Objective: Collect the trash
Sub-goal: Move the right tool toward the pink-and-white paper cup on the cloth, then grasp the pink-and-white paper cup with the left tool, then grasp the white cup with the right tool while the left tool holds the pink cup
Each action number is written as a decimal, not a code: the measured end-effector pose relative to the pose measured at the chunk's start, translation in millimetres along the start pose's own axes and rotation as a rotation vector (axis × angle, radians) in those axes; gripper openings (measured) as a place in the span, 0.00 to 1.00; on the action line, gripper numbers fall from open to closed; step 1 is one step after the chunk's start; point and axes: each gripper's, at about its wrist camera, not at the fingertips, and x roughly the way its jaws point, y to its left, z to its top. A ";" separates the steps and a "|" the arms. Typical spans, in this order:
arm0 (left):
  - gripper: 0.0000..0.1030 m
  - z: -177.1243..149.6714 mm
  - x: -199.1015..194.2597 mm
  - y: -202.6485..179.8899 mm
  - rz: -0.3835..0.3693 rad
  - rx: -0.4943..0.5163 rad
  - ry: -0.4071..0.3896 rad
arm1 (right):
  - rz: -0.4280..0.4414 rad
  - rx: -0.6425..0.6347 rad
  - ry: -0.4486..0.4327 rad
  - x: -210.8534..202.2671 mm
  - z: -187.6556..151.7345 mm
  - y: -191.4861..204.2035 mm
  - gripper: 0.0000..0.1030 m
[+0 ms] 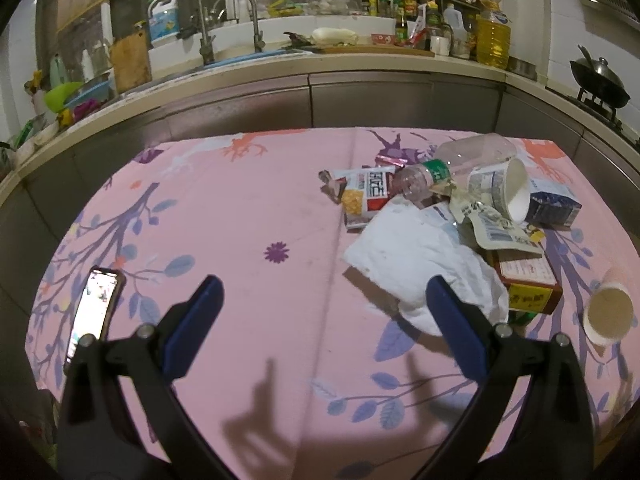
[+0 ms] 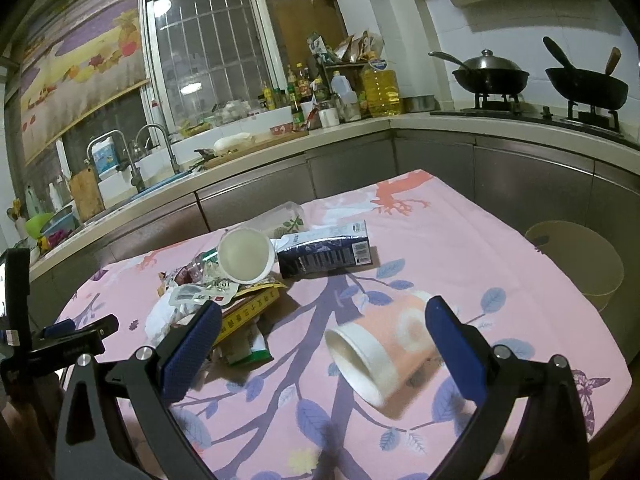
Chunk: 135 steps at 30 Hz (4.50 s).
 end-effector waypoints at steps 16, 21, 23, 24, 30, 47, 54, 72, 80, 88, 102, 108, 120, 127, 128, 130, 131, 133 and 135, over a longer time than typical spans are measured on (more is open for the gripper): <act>0.94 -8.1 3.3 -9.8 -0.097 -0.003 0.017 | 0.126 -0.048 -0.008 34.6 -5.0 -54.3 0.95; 0.94 -11.6 -11.7 -47.0 -0.254 0.060 -0.007 | 0.298 0.105 0.046 59.1 15.1 -104.9 0.95; 0.94 -15.2 -17.0 -70.8 -0.311 0.124 -0.009 | 0.402 0.189 0.115 77.4 20.6 -126.6 0.95; 0.94 -17.0 -19.1 -80.7 -0.333 0.151 -0.008 | 0.454 0.228 0.148 85.6 21.5 -134.2 0.95; 0.94 -18.7 -29.5 -142.4 -0.467 0.298 -0.019 | 0.667 0.401 0.113 39.2 46.5 -160.1 0.95; 0.23 -84.4 -28.3 -381.4 -0.806 0.735 0.100 | 0.225 0.556 0.069 -53.5 -61.0 -288.7 0.44; 0.05 -64.5 -39.6 -324.3 -0.806 0.637 0.056 | 0.271 0.481 0.062 -29.4 -33.0 -262.5 0.44; 0.05 -25.0 -47.8 -21.6 -0.507 0.150 -0.075 | 0.354 -0.346 0.241 134.3 63.7 25.9 0.43; 0.05 -10.1 -38.8 4.8 -0.471 0.096 -0.091 | 0.365 -0.451 0.293 173.7 61.8 56.0 0.00; 0.05 22.5 -24.8 -34.2 -0.488 0.149 -0.087 | 0.340 -0.322 0.132 121.8 93.6 12.8 0.00; 0.05 22.6 -5.2 -14.9 -0.458 0.088 -0.025 | 0.647 0.066 0.468 195.2 94.7 -1.5 0.02; 0.05 25.1 0.1 -2.7 -0.475 0.055 -0.034 | 0.910 0.431 0.234 132.9 85.3 -42.7 0.97; 0.05 18.2 2.2 6.9 -0.448 0.050 -0.024 | 0.368 -0.335 0.206 131.2 86.2 32.1 0.45; 0.05 20.3 5.6 9.2 -0.442 0.047 -0.027 | 0.361 -0.468 0.312 189.0 61.0 56.2 0.34; 0.05 20.9 6.9 9.0 -0.440 0.046 -0.026 | 0.359 -0.480 0.331 195.3 59.5 59.7 0.20; 0.05 22.8 10.5 8.3 -0.436 0.043 -0.022 | 0.352 -0.479 0.356 202.2 58.1 63.9 0.04; 0.05 23.6 11.2 7.5 -0.434 0.043 -0.022 | 0.364 -0.452 0.357 203.2 59.1 63.5 0.02; 0.05 25.7 11.7 5.7 -0.430 0.046 -0.024 | 0.398 -0.403 0.319 189.8 66.6 60.2 0.01; 0.05 29.7 10.6 2.4 -0.432 0.053 -0.031 | 0.408 -0.378 0.268 170.8 74.6 55.5 0.01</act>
